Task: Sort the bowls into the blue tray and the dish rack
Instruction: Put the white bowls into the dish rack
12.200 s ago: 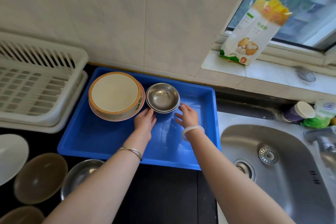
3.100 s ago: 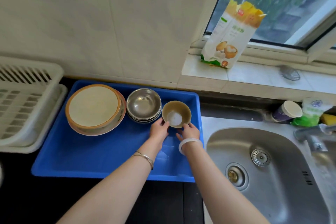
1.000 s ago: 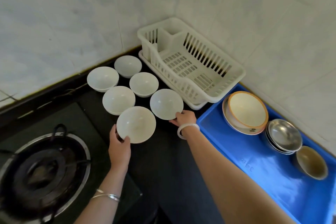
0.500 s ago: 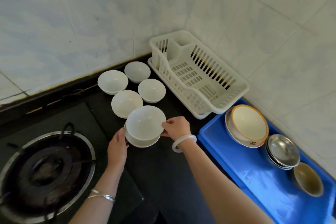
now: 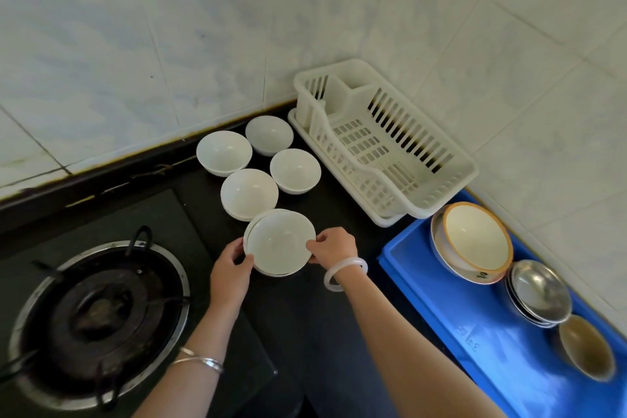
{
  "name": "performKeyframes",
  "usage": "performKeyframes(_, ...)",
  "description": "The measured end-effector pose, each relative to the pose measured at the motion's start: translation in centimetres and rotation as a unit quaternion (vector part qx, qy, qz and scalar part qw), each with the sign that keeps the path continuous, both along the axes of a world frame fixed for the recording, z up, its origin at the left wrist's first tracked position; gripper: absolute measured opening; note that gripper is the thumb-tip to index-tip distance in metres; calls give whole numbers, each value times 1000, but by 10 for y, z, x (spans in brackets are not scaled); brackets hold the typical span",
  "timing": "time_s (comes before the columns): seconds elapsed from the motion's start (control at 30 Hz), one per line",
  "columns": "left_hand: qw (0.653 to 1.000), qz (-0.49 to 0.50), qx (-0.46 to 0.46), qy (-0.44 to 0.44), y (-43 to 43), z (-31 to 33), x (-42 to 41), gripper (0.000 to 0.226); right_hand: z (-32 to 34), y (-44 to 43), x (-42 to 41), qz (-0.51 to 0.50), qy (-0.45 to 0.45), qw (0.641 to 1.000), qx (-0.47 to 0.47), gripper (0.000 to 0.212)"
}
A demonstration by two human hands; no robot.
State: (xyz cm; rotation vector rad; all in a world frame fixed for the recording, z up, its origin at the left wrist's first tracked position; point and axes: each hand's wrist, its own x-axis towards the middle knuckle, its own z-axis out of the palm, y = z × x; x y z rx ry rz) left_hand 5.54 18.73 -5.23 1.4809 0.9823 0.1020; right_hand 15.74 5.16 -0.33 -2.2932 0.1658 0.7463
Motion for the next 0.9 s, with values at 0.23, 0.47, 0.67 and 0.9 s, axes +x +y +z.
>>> performKeyframes(0.23, 999, 5, -34, -7, 2, 3, 1, 42, -16, -7, 8, 0, 47, 999, 20, 20)
performKeyframes(0.47, 994, -6, -113, -12, 2, 6, -1, 51, -31, -5, 2, -82, 216, 949, 213, 52)
performKeyframes(0.67, 993, -15, -119, -23, 6, 18, 7, 50, -34, -12, 7, -86, 187, 945, 255, 45)
performKeyframes(0.9, 991, -59, -95, -74, 9, 67, 78, 43, 13, -29, 62, -109, 87, 936, 323, 34)
